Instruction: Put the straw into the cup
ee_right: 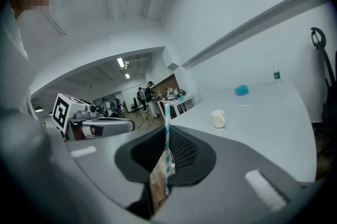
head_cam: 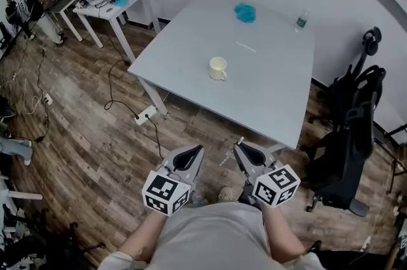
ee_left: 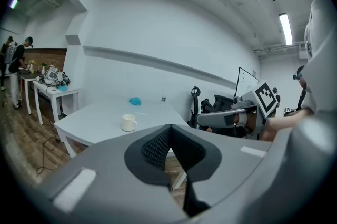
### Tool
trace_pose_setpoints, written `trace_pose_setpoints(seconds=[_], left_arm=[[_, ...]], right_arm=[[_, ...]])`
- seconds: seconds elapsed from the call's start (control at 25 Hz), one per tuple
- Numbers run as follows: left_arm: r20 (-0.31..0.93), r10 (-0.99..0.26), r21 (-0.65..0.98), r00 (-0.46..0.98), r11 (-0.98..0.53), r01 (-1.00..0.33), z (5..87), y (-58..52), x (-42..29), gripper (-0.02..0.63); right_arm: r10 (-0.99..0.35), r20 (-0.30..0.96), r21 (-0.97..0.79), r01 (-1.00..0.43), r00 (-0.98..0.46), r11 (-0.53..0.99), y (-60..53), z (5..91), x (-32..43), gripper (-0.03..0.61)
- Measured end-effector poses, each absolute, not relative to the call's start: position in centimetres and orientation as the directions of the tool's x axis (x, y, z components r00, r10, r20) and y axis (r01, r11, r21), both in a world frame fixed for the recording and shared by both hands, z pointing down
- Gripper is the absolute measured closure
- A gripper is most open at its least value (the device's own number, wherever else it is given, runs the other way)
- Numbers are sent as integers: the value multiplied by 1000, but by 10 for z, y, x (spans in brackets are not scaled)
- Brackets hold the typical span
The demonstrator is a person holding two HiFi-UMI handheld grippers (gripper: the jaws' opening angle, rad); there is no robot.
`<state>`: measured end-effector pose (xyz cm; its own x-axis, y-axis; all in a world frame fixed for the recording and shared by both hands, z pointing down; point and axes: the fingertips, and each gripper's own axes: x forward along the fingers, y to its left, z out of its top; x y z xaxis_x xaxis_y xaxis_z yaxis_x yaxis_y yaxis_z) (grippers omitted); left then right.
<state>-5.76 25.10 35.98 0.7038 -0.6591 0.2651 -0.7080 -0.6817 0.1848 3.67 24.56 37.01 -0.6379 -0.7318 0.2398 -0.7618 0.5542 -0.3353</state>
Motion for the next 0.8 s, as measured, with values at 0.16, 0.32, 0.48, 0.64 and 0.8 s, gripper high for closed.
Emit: trace_pose_setpoints(seconds=[0.16, 0.32, 0.48, 0.64, 0.8], left_arm=[[265, -649, 186, 713, -691, -699, 360, 250, -69, 595], [261, -650, 182, 714, -694, -697, 361, 247, -84, 595], [258, -656, 190, 710, -686, -703, 363, 243, -97, 595], [259, -648, 190, 716, -693, -695, 365, 236, -99, 595], [259, -648, 187, 716, -694, -696, 367, 221, -98, 595]], right_arm=[[-741, 237, -339, -769, -628, 543, 245, 369, 26, 549], [-749, 239, -337, -776, -618, 533, 243, 368, 14, 549], [-751, 243, -331, -780, -614, 531, 241, 370, 5, 549], [-751, 235, -335, -777, -617, 533, 233, 373, 2, 549], [-746, 233, -342, -771, -623, 537, 218, 378, 0, 549]])
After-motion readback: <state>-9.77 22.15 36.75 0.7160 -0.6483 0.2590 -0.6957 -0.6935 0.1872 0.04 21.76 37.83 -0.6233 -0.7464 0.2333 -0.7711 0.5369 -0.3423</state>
